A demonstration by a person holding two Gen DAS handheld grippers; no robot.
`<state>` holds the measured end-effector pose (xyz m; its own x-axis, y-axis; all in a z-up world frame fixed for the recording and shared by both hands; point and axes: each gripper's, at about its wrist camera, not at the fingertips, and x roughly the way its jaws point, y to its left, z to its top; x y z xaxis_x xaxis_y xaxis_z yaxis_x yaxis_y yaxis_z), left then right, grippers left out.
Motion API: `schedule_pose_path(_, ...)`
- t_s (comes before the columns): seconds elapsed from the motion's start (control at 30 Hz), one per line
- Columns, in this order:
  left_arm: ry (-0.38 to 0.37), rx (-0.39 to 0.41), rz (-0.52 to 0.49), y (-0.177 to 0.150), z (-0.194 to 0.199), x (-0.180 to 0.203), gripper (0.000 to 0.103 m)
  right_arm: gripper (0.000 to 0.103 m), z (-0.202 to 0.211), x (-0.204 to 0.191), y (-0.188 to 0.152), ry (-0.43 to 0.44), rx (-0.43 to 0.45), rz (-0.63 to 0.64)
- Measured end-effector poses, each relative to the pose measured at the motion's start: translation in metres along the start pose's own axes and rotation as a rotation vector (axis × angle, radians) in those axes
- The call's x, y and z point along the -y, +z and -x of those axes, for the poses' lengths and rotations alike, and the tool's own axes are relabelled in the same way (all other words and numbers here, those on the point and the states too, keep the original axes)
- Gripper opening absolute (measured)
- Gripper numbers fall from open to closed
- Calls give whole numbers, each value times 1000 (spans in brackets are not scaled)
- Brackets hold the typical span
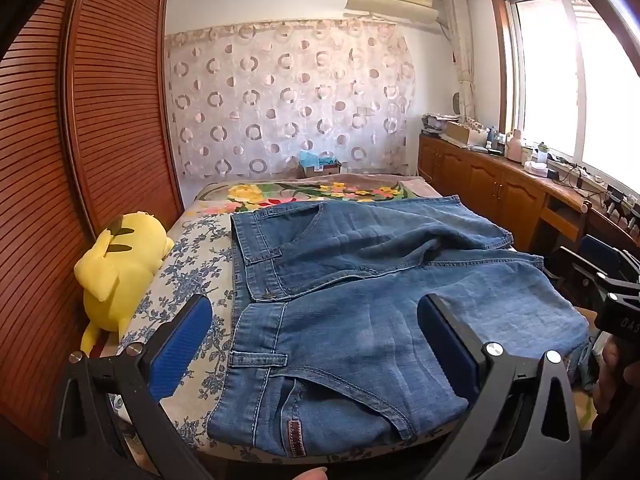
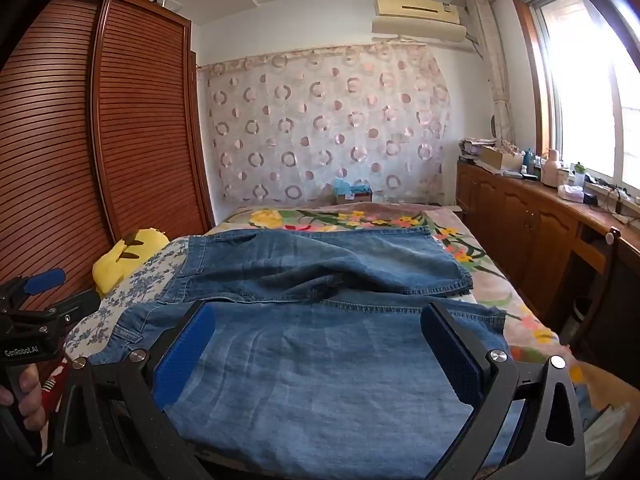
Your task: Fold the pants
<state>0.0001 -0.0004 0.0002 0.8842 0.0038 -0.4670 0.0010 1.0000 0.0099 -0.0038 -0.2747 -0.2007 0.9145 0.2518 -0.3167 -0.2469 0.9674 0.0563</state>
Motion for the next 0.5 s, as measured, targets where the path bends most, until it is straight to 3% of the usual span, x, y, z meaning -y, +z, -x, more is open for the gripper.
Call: schedule_pose_path(0.5, 8, 3, -1, 7, 8, -3, 103, 102, 3, 2, 2, 1, 3, -2)
